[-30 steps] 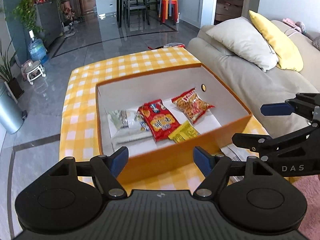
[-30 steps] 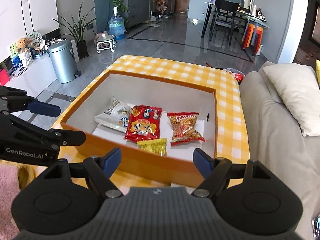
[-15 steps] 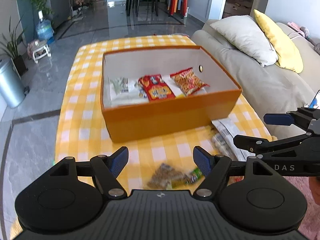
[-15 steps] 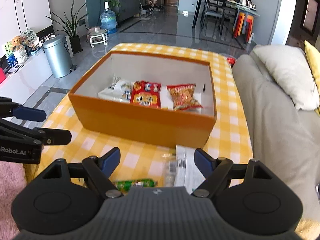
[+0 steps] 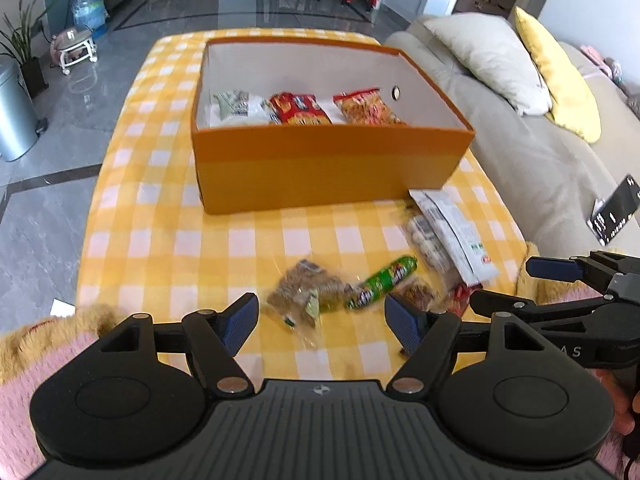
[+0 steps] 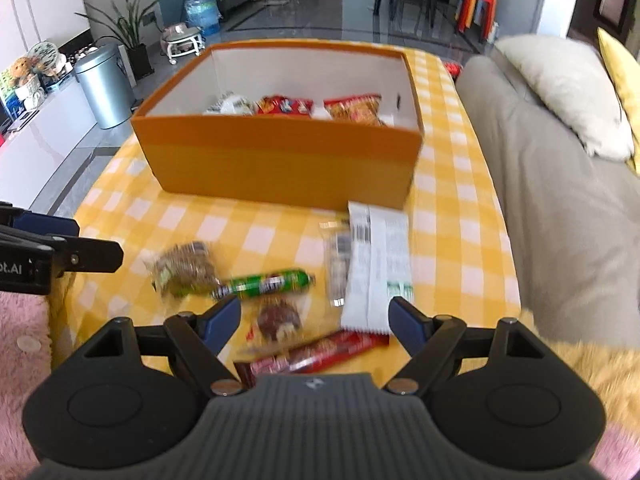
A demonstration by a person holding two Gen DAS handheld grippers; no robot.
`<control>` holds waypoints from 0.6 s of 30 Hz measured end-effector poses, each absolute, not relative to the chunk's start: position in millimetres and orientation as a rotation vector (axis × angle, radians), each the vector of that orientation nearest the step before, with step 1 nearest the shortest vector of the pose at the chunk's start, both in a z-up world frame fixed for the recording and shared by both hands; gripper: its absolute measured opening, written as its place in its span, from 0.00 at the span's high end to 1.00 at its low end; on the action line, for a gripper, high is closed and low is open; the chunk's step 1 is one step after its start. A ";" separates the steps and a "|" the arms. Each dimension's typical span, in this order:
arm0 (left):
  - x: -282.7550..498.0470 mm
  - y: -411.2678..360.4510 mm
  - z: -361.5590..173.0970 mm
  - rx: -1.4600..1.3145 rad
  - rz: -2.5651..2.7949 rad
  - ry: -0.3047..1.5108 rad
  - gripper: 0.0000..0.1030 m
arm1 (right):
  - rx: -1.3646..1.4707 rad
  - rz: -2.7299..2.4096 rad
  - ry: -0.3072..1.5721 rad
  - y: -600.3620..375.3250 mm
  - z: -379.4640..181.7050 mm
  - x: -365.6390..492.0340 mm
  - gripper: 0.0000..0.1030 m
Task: Organize snacks
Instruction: 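Grasp the white wrapped bar with right gripper while left gripper grasps clear snack bag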
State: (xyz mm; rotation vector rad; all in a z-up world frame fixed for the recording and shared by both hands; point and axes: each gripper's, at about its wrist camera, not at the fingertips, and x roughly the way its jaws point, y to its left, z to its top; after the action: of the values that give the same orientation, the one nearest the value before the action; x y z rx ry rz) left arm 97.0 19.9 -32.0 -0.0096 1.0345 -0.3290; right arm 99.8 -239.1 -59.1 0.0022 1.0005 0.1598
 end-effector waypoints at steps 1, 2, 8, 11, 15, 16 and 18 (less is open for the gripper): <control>96.9 18.3 -33.6 -0.005 -0.333 1.042 0.18 | 0.020 0.155 1.014 -242.4 -62.1 98.1 0.24; 96.3 16.4 -35.1 0.002 -0.340 1.048 0.18 | 0.038 0.150 1.026 -245.5 -65.2 96.8 0.24; 101.0 6.1 -47.5 0.022 -0.350 1.056 0.19 | 0.131 0.133 1.082 -257.6 -80.4 98.1 0.33; 107.7 1.8 -54.8 0.034 -0.339 1.070 0.22 | 0.149 0.154 1.082 -255.2 -83.4 100.2 0.34; 116.6 0.9 -60.3 0.031 -0.309 1.079 0.23 | 0.152 0.218 1.075 -246.3 -85.7 105.4 0.48; 118.7 0.9 -61.2 0.032 -0.309 1.080 0.23 | 0.155 0.230 1.077 -244.3 -87.2 107.4 0.49; 123.5 0.4 -64.7 0.039 -0.310 1.082 0.23 | 0.152 0.226 1.076 -243.3 -88.9 111.8 0.51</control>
State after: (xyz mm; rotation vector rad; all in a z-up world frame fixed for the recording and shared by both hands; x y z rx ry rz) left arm 123.5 0.4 -64.7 0.0390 1.0823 -0.3099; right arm 111.8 -243.3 -88.9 0.1524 1.0756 0.2257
